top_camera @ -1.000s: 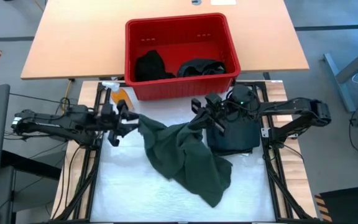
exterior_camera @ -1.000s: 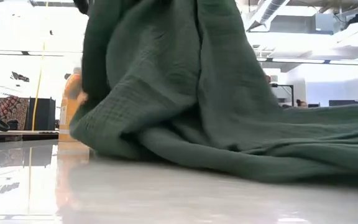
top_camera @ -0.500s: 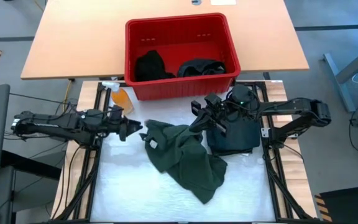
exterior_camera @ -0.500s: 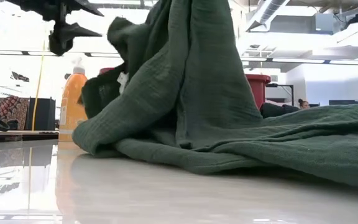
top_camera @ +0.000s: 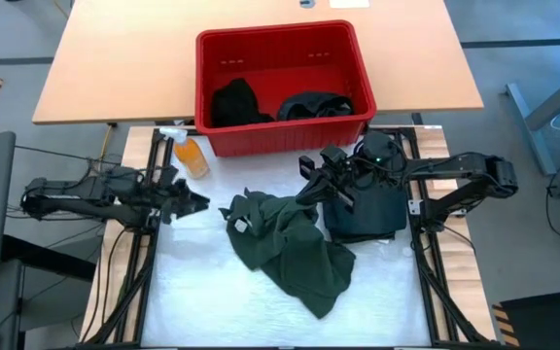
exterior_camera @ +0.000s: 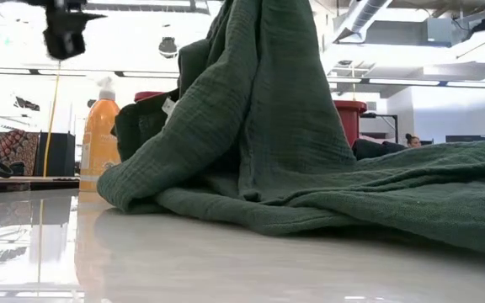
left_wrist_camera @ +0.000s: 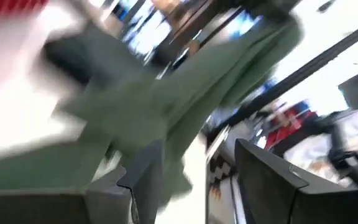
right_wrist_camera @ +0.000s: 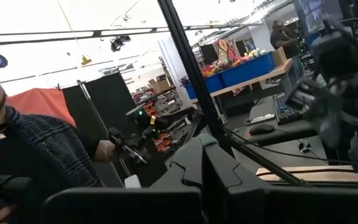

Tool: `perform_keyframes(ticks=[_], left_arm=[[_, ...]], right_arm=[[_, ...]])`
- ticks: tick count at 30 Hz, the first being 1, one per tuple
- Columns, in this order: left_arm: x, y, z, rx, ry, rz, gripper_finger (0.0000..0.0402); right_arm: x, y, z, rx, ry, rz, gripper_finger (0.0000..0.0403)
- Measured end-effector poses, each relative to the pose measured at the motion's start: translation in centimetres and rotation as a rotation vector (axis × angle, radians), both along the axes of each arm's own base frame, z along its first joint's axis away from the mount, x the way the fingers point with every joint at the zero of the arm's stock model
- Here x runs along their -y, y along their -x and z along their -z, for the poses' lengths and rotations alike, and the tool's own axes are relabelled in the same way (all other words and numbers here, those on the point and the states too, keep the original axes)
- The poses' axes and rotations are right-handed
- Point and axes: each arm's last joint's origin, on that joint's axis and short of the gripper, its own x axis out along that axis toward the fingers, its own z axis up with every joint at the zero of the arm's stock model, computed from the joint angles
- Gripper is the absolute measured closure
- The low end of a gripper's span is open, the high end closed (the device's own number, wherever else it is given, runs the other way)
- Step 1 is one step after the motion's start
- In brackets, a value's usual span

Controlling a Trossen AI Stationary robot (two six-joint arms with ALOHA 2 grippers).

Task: Fold Laundry from Bin
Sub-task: Fold the green polo shirt

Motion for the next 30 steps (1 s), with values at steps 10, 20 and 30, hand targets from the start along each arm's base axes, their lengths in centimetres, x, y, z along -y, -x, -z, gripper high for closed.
perform_keyframes(ticks=[10,20,30], left_arm=[[2.2,-6.6,-1.7,0.29,-0.488,-0.057,0.0216],[3.7,-14.6,1.5,0.109,-0.721,-0.09,0.0216],[3.6,-17.0,0.1,-0.155,-0.913,-0.142,0.0216]], right_arm=[[0.6,0.0,0.0,0.006,0.005,0.031,0.0385],[1.4,0.1,0.0,0.006,0.004,0.059,0.0385],[1.7,0.1,0.2,-0.018,0.003,0.062,0.0385]])
